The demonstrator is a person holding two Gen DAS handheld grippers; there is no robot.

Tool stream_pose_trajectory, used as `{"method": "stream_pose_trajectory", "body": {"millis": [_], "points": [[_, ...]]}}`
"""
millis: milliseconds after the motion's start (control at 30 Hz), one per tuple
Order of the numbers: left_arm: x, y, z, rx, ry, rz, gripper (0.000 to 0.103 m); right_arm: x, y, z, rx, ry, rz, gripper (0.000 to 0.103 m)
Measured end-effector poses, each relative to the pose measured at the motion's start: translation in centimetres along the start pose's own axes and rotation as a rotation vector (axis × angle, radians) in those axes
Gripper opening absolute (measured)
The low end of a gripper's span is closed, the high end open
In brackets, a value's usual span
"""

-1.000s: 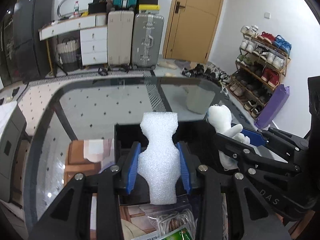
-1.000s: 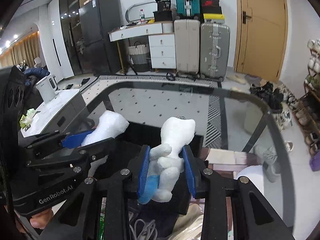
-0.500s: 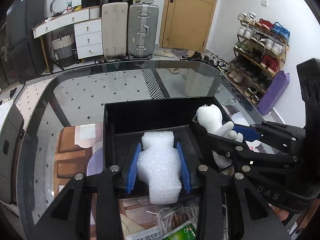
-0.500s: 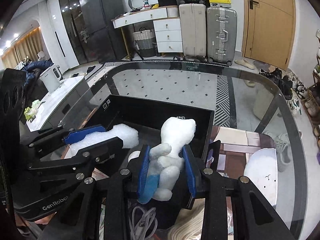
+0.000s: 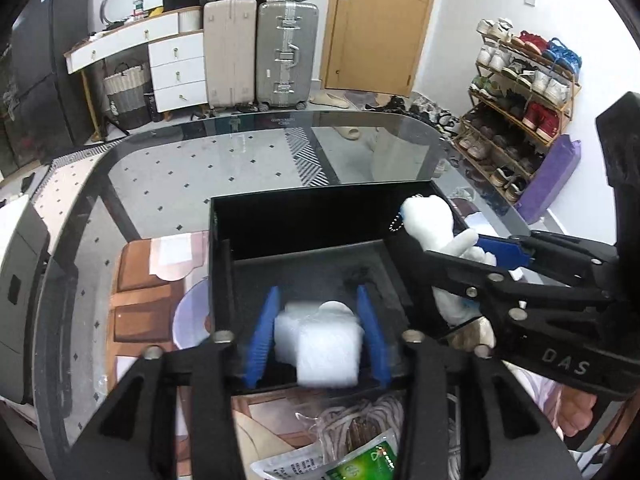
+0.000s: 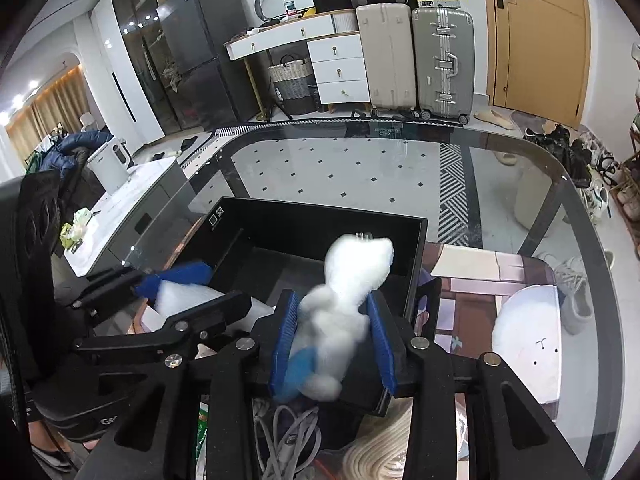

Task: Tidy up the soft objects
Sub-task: 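Carry the foam block and plush toy into the black box and release both, then grasp the green-labelled packet with the left gripper while the right gripper grasps the white cable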

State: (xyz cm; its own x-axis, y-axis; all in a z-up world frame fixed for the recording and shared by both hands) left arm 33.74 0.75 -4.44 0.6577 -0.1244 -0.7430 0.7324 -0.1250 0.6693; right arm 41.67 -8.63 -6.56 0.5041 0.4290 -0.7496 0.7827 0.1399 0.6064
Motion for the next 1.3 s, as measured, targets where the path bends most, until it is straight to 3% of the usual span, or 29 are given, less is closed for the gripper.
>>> {"method": "stream_pose_trajectory", "body": {"millis": [100, 367, 533, 733, 900, 1300], "points": [[-0.6, 0.1, -0.4, -0.021, -0.018, 0.011, 0.055, -0.8, -0.3, 0.1, 0.015, 0.01, 0.001, 0.045], [-4.9, -0.5, -0.5, 0.025, 0.028, 0.012, 0.073, -4.4, -1.9, -0.5, -0.001, -0.021, 0.009, 0.046], [-6.5, -2.4, -0.6, 0.035, 0.023, -0.01, 0.073, -7.2, -3.9, -0.5, -0.004, -0.035, 0.042, 0.046], [-6.5, -4.9, 1.2, 0.046, 0.01, -0.088, 0.073, -8.6, -6.9, -1.7, -0.072, -0.046, 0.022, 0.048], [-6.4, -6.0, 2.7, 0.034, 0.019, -0.09, 0.074, -9.2, -9.0, -1.2, -0.076, -0.063, 0.016, 0.048], [-4.0, -7.5, 5.0, 0.07, 0.041, -0.154, 0.074, -8.0, -9.7, -0.2, -0.077, -0.085, -0.032, 0.048]]}}
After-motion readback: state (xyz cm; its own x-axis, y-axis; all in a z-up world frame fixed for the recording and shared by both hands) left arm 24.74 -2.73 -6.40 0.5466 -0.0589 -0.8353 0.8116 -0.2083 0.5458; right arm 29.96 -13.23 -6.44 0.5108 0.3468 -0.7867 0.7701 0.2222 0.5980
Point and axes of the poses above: each gripper's, at about its wrist camera, not at the fingertips, and x roughly the way its jaws point, z to its right, y to its top, the point moved 1 cm from there along x, roughly the way its jaws point, and after that the axes turned 10 degrees about x, right-handed, at the moved point
